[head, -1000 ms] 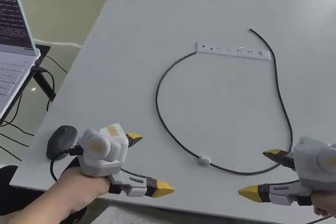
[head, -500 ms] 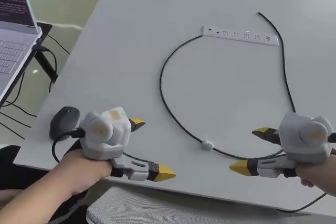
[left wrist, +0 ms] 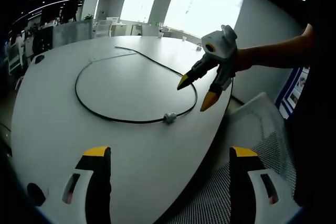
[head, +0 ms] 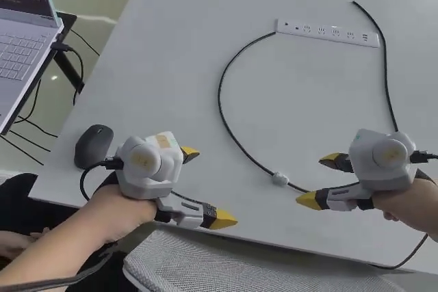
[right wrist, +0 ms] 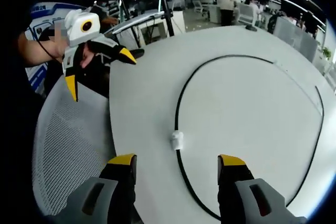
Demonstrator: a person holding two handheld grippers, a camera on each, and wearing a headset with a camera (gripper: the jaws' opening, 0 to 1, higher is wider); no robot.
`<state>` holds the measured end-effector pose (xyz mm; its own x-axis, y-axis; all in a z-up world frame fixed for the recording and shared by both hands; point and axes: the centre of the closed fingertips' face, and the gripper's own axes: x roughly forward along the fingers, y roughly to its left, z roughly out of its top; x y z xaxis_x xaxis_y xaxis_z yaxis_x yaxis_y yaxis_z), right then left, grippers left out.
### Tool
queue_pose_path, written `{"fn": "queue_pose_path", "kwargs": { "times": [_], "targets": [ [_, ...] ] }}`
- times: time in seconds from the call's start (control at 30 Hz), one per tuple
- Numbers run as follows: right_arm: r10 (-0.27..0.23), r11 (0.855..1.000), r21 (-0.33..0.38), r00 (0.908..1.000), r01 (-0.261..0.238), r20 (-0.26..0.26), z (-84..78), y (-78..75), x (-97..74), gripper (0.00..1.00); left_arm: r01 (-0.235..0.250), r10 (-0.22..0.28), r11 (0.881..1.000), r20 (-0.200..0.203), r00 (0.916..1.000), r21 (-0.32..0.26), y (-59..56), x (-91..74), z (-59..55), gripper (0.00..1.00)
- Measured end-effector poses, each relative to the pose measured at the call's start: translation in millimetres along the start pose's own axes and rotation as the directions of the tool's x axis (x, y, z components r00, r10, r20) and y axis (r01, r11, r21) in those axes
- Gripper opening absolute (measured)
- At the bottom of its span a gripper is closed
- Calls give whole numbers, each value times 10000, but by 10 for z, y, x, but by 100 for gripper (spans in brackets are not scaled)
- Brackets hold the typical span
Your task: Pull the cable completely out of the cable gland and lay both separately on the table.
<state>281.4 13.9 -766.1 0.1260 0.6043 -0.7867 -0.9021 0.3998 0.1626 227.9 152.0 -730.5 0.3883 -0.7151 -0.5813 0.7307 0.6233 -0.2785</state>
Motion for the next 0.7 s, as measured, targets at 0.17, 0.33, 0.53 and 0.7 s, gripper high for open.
{"fn": "queue_pose_path", "kwargs": {
  "times": [0.17,0.33,0.53,0.7],
  "targets": [
    [98,9999,-73,9997,-99,-219,36,14,94,56,-16,16,10000,-1,10000,-50,14,4,-30,93],
    [251,9996,-115,9987,-257,-453,41,31,181,50,115,-115,9999,-53,9999,-56,1,28,-51,93],
    [343,9993,-151,9968,-354,-719,21,6,297,43,218,-218,9997,-31,9998,-99,13,28,-44,93],
    [362,9991,-184,9944,-382,-994,-38,-56,407,34,240,-241,9997,-101,9997,-111,25,6,-72,92]
  ]
}}
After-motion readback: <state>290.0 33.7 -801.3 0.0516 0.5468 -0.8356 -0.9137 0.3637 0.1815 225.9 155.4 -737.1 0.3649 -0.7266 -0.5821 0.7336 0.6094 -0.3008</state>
